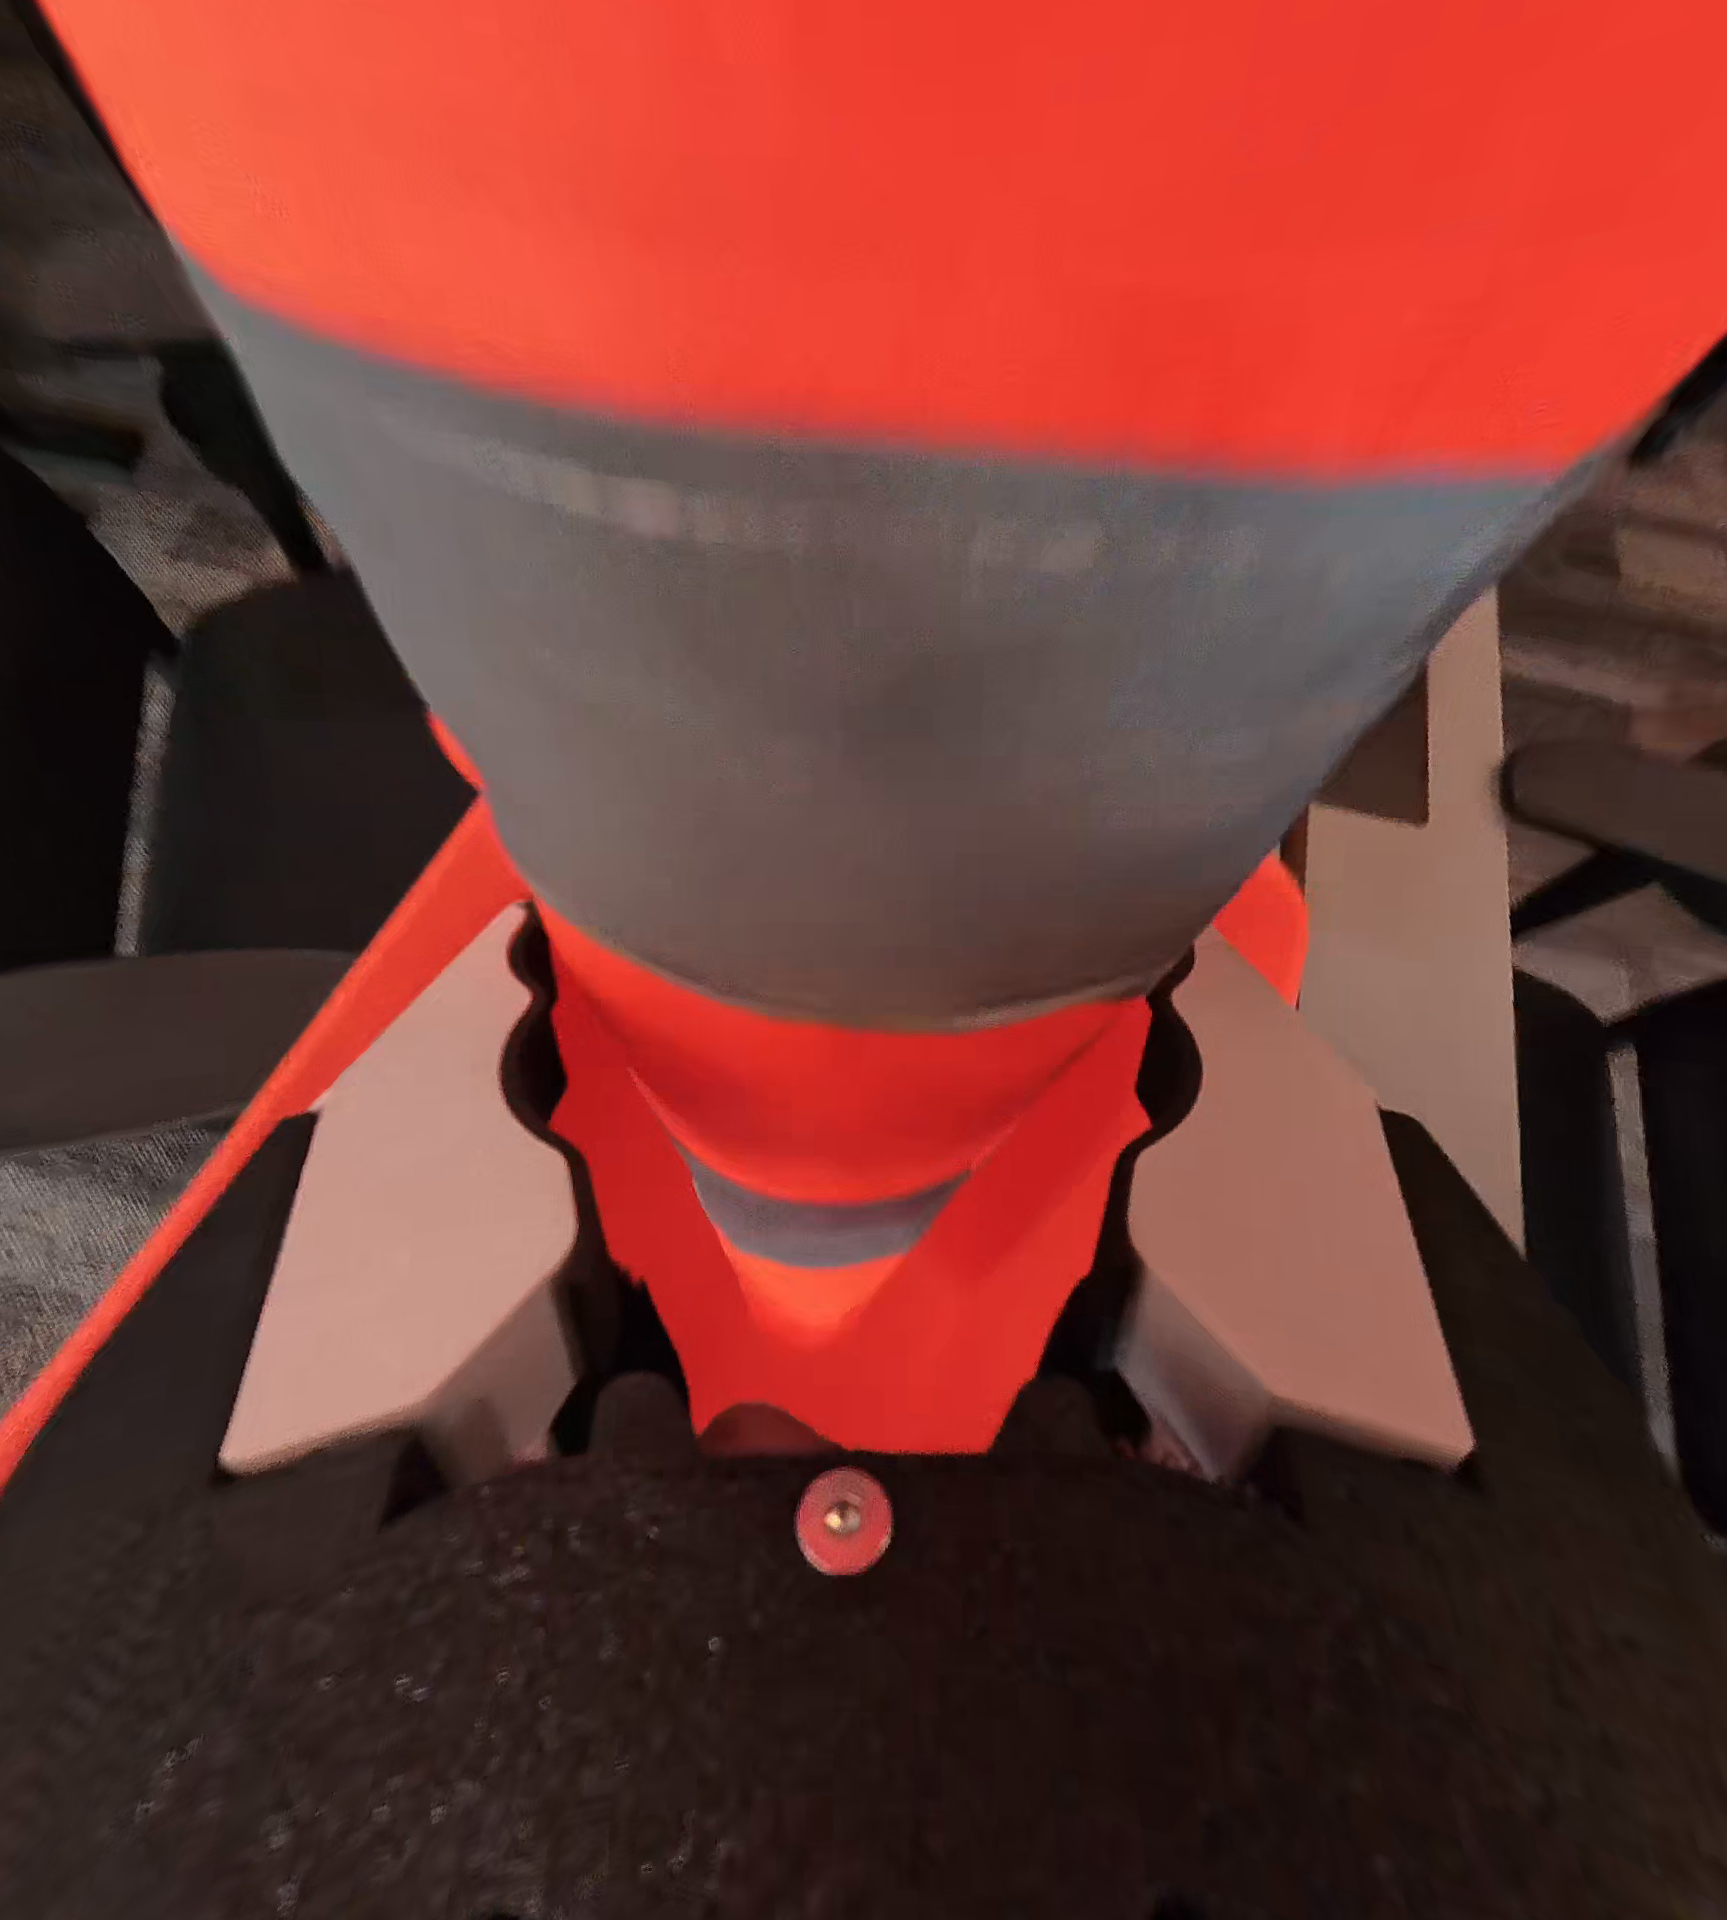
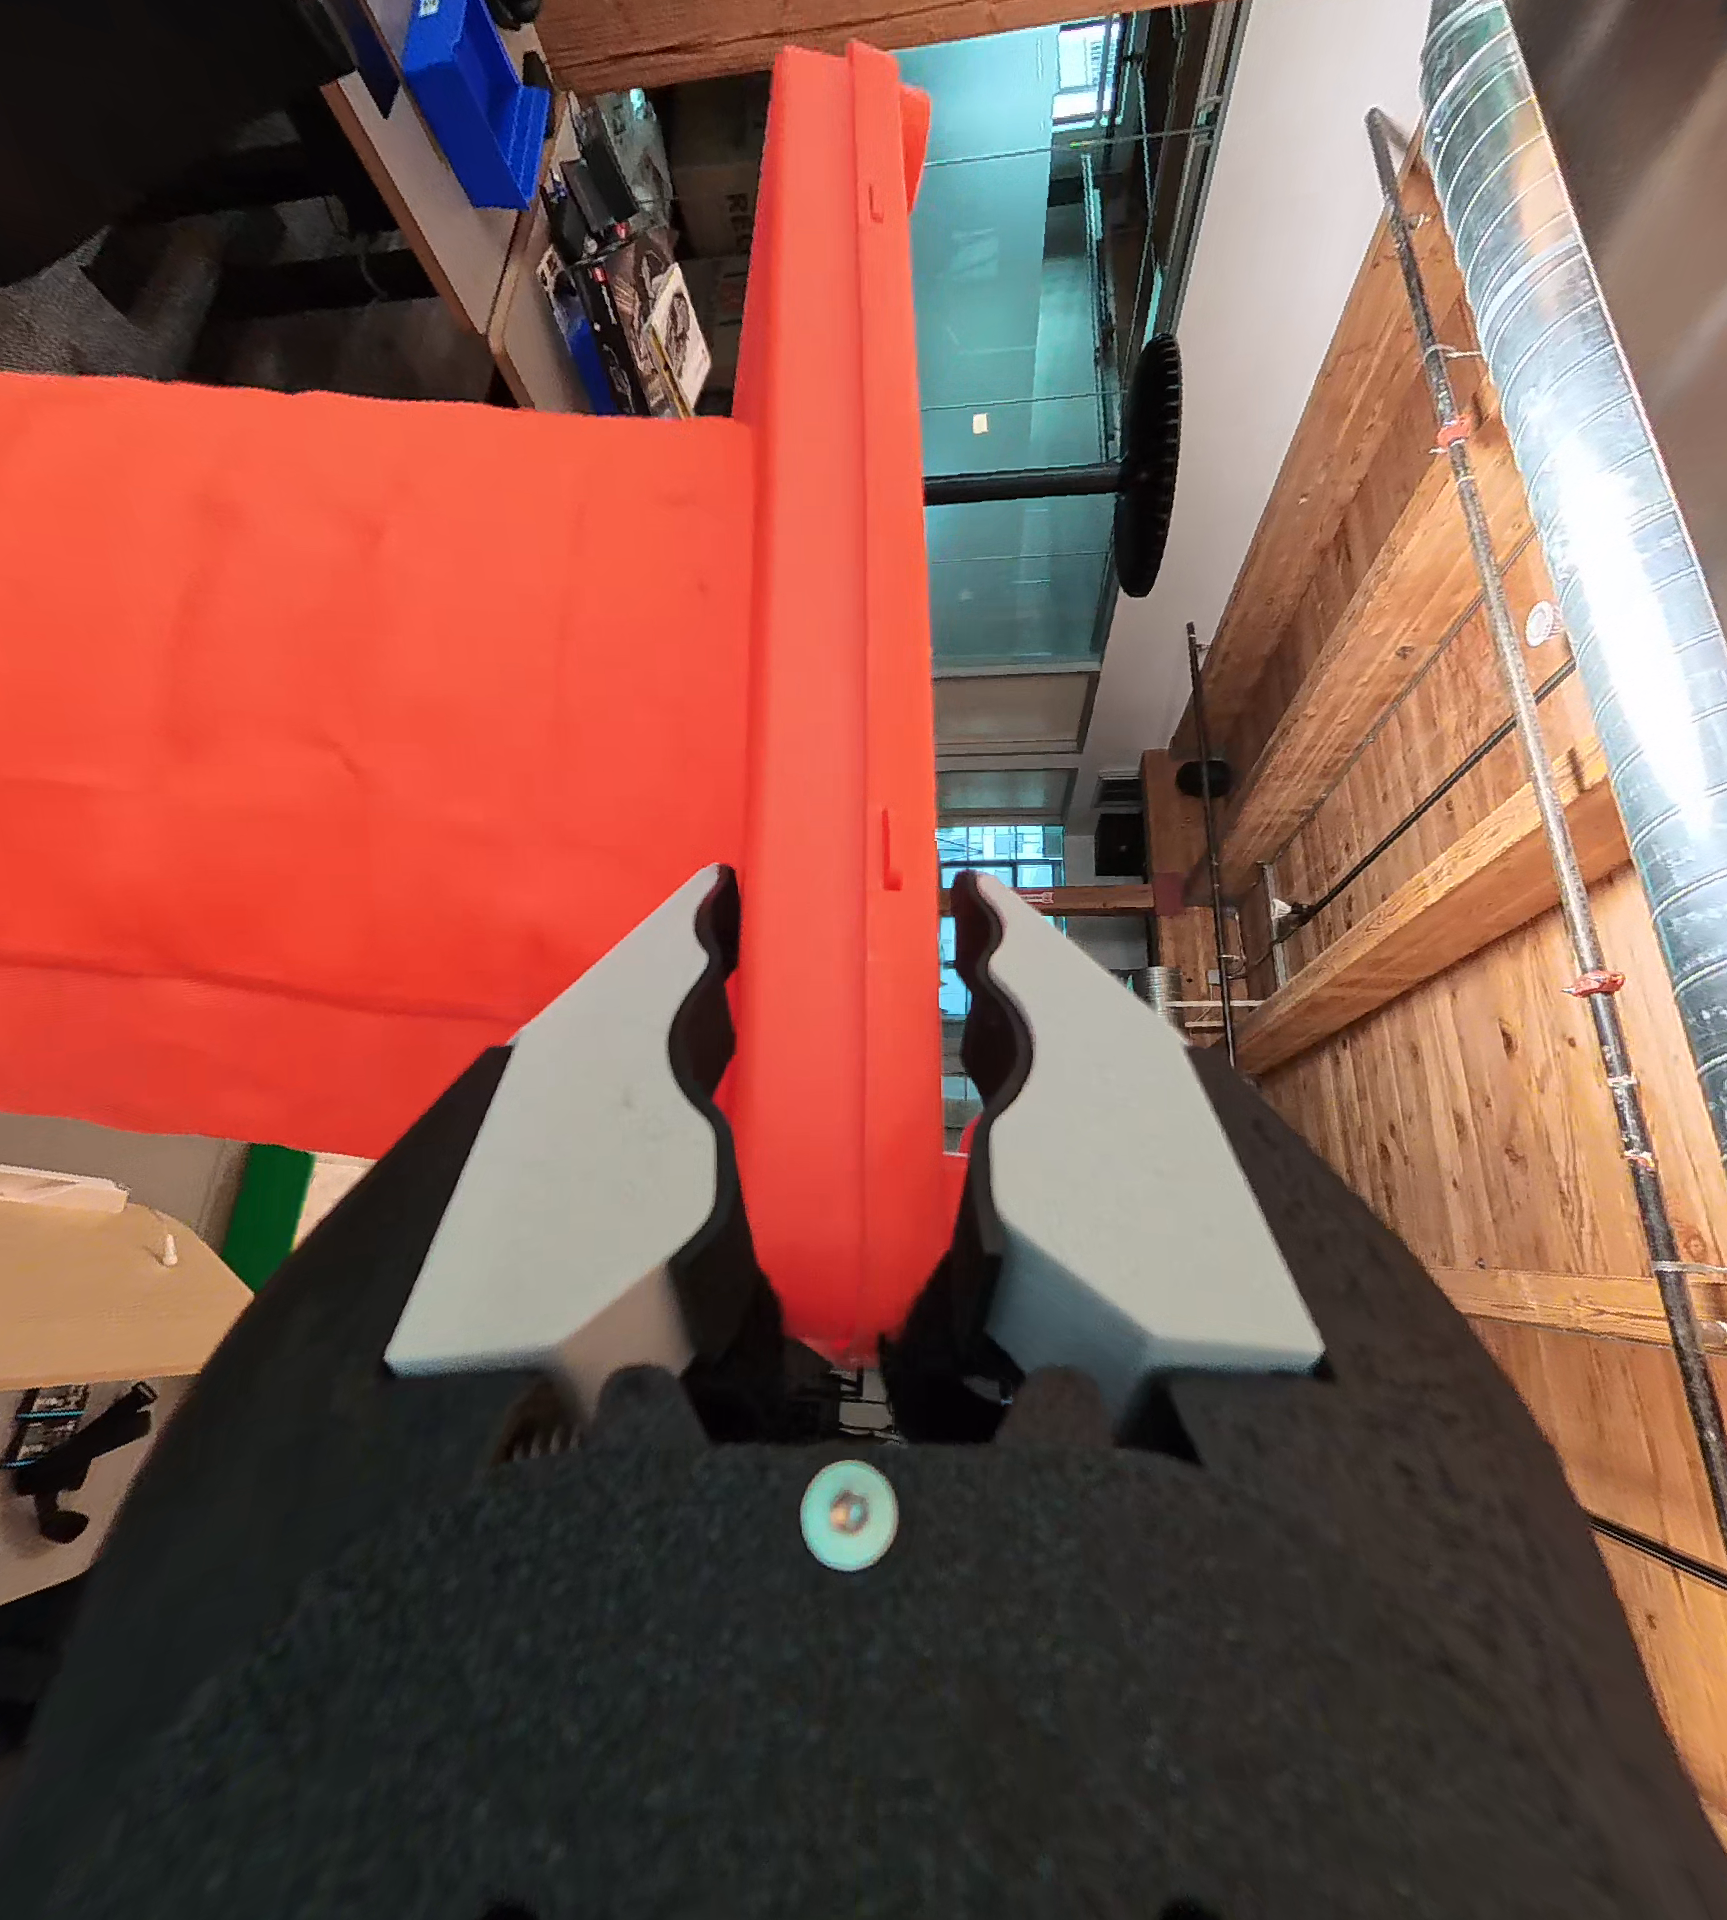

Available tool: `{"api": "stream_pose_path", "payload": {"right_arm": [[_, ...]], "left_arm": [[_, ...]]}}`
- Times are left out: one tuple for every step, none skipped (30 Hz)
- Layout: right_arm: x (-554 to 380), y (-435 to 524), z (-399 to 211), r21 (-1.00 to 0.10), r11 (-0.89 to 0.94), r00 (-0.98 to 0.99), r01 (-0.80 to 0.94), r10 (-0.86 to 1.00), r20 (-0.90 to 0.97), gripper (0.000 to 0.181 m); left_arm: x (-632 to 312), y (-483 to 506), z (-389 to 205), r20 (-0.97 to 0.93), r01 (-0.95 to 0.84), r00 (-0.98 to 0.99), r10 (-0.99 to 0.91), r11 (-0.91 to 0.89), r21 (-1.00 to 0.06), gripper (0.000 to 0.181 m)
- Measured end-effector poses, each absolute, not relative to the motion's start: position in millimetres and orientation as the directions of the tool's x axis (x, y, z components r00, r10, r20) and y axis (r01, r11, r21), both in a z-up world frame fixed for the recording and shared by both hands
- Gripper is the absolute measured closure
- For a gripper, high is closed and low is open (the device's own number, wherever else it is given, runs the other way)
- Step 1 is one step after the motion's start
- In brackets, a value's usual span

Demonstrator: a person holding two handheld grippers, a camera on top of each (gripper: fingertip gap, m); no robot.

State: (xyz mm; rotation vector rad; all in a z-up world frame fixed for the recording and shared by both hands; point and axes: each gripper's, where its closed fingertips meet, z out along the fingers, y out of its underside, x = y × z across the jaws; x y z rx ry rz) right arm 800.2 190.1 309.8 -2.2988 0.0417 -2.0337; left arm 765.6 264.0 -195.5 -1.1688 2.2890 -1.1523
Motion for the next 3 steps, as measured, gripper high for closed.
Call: {"api": "stream_pose_path", "payload": {"right_arm": [[799, 190, 312, -0.077, -0.997, 0.124, 0.028, -0.073, 0.99, 0.141], [798, 190, 315, -0.077, -0.997, 0.122, 0.027, -0.073, 0.99, 0.141], [796, 191, 319, -0.076, -0.997, 0.113, 0.026, -0.073, 0.991, 0.141]], "left_arm": [[768, 264, -184, 0.055, -0.494, -0.612, -0.789, 0.327, -0.806, 0.067], [768, 264, -178, 0.014, -0.465, -0.616, -0.787, 0.349, -0.814, 0.066], [771, 265, -173, -0.031, -0.427, -0.61, -0.792, 0.361, -0.829, 0.066]]}}
